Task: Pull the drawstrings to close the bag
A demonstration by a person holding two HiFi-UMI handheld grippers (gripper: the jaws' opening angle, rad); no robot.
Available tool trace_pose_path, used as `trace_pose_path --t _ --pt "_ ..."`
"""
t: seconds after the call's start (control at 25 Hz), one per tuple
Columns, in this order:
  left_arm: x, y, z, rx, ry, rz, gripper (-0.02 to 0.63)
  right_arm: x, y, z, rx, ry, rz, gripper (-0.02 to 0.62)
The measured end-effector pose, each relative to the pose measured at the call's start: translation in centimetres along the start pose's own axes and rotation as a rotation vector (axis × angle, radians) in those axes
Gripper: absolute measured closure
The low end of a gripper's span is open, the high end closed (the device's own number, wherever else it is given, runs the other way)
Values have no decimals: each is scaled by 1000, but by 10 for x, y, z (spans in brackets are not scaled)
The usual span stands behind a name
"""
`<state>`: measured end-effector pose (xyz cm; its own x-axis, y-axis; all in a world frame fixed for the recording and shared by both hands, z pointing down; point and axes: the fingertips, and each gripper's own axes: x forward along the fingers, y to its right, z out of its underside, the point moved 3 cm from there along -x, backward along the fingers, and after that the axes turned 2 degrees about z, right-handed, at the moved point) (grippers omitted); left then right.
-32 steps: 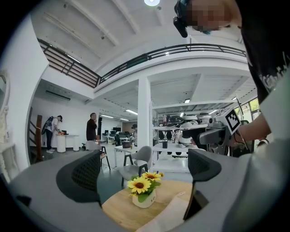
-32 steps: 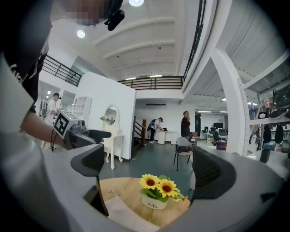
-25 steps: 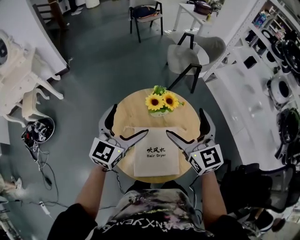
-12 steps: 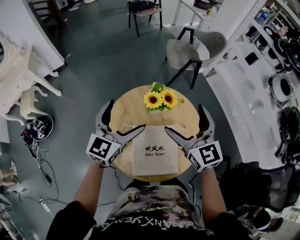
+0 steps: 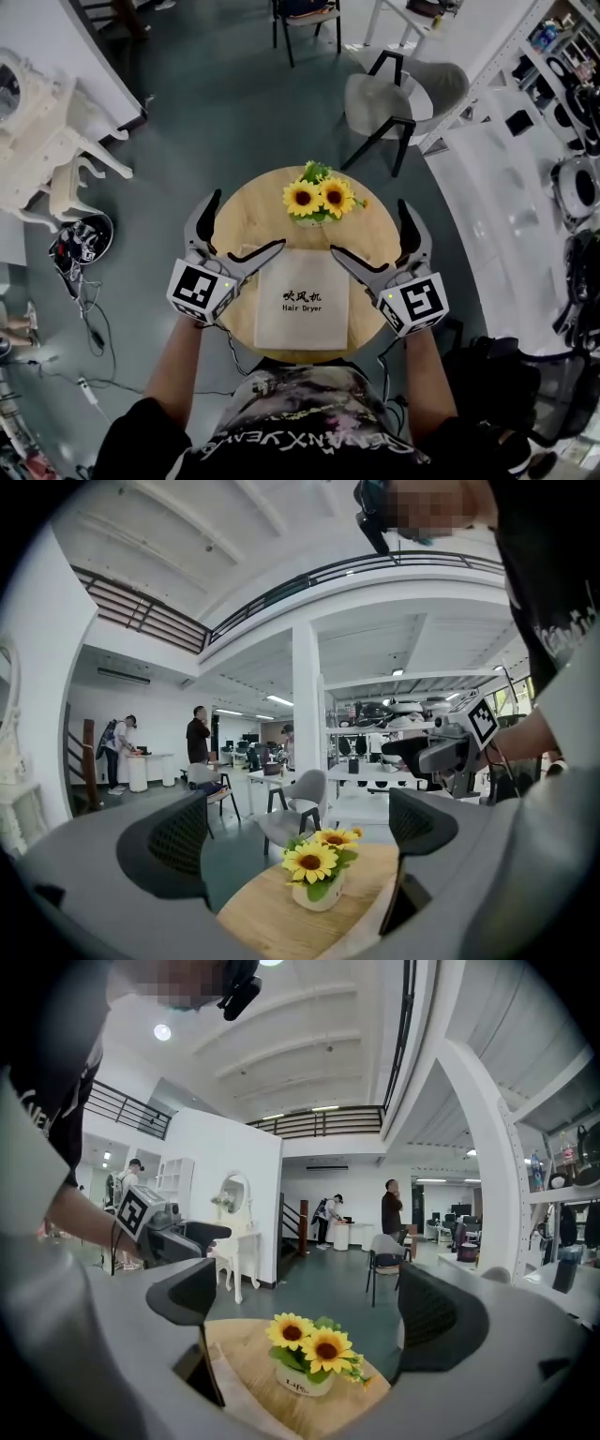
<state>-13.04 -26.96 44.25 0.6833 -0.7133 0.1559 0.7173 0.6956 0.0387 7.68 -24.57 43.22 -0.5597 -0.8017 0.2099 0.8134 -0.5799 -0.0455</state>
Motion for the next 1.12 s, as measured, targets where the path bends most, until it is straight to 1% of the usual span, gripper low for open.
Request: trace_pose_path --t 0.48,0.6,0.8,1.12 --pt "13 2 21 57 -105 18 21 5 21 15 -30 -45 -40 11" --pt "15 0 24 68 -120 22 21 8 20 19 -45 -62 -57 11" --pt "17 -2 28 115 -133 12 21 13 21 27 -71 -100 -75 11" --pt "20 -6 45 134 -188 14 21 18 22 39 -116 -153 -108 11"
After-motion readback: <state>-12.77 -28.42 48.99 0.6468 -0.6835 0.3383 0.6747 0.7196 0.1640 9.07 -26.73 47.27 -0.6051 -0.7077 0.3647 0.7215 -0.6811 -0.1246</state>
